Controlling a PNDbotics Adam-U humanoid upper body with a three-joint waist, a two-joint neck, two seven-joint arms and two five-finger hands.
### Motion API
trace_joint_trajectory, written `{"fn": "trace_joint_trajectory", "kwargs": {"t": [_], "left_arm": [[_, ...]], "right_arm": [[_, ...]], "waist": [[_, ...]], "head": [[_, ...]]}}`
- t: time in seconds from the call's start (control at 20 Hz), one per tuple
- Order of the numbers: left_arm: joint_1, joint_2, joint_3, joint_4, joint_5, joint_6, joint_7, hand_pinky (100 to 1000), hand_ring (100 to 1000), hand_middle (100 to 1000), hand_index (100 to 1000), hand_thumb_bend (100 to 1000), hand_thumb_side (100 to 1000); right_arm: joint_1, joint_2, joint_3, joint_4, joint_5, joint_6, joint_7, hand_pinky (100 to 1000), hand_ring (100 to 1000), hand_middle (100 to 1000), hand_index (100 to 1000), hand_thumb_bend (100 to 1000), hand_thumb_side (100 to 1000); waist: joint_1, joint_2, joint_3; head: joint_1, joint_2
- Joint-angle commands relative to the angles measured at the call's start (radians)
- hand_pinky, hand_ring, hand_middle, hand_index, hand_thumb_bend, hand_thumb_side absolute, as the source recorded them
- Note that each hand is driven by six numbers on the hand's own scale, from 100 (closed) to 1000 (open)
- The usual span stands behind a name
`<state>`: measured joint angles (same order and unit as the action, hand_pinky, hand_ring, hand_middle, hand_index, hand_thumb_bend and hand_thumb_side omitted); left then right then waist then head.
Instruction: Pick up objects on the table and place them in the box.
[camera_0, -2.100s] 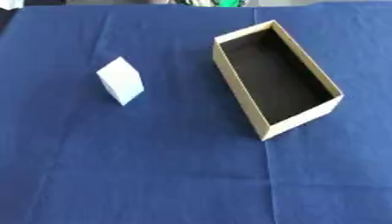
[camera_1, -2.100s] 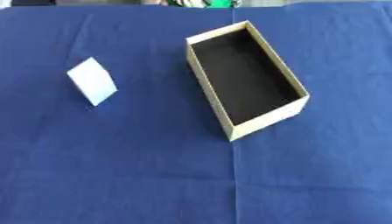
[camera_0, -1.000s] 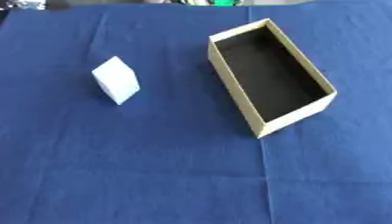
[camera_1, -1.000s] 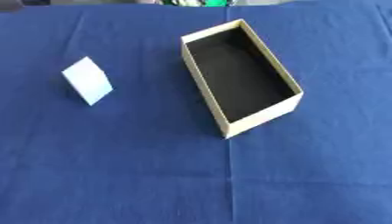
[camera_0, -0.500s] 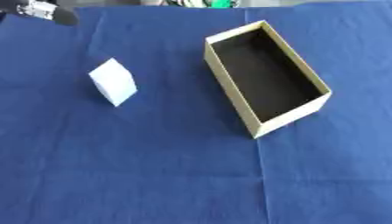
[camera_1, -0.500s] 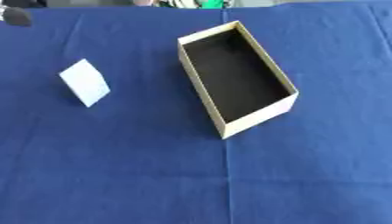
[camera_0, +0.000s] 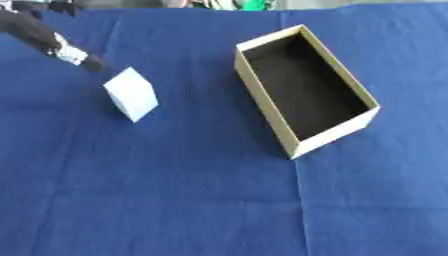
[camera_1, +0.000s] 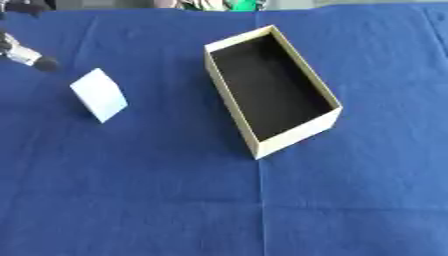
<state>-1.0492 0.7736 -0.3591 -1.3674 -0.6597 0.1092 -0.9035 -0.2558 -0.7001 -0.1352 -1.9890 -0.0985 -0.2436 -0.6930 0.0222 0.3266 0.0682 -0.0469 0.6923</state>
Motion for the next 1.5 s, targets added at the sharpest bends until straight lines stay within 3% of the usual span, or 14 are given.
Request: {"fn": "trace_joint_trajectory", "kwargs": {"t": [0.05, 0.4, 0.55, 0.95, 1.3, 1.5], "left_arm": [[-0.005, 0.031, 0.007, 0.003, 0.035, -0.081, -0.003, 857, 972, 921, 1000, 761, 435], [0.016, 0.057, 0.016, -0.023, 0.044, -0.479, 0.021, 902, 1000, 981, 1000, 870, 441], [0.009, 0.047, 0.026, 0.031, 0.033, -0.587, 0.028, 896, 1000, 970, 1000, 879, 429], [-0.016, 0.01, 0.038, 0.117, -0.035, -0.722, 0.159, 863, 977, 957, 1000, 809, 384], [-0.039, -0.044, 0.023, 0.193, -0.1, -0.772, 0.222, 841, 961, 929, 1000, 767, 362], [-0.052, -0.076, 0.008, 0.238, -0.135, -0.791, 0.203, 843, 965, 937, 1000, 774, 359]], "right_arm": [[-0.012, -0.028, -0.007, -0.011, -0.002, 0.003, 0.001, 684, 795, 670, 811, 100, 984], [-0.015, -0.027, -0.004, -0.011, -0.002, 0.004, 0.004, 684, 793, 666, 810, 100, 985], [-0.017, -0.027, -0.003, -0.011, -0.003, 0.004, 0.007, 684, 792, 665, 810, 100, 986], [-0.019, -0.024, 0.001, -0.011, -0.002, 0.006, 0.012, 685, 792, 662, 810, 100, 986], [-0.027, -0.023, 0.006, -0.011, -0.002, 0.007, 0.017, 685, 793, 661, 810, 100, 986], [-0.03, -0.022, 0.008, -0.011, -0.004, 0.007, 0.019, 685, 793, 661, 810, 100, 986]], "waist": [[0.007, -0.033, -0.002], [0.008, -0.029, -0.005], [0.008, -0.029, -0.009], [0.009, -0.022, -0.024], [0.012, -0.014, -0.04], [0.014, -0.012, -0.048]], "head": [[-0.002, -0.008], [-0.005, -0.01], [-0.001, -0.011], [0.01, -0.016], [0.026, -0.013], [0.045, -0.007]]}}
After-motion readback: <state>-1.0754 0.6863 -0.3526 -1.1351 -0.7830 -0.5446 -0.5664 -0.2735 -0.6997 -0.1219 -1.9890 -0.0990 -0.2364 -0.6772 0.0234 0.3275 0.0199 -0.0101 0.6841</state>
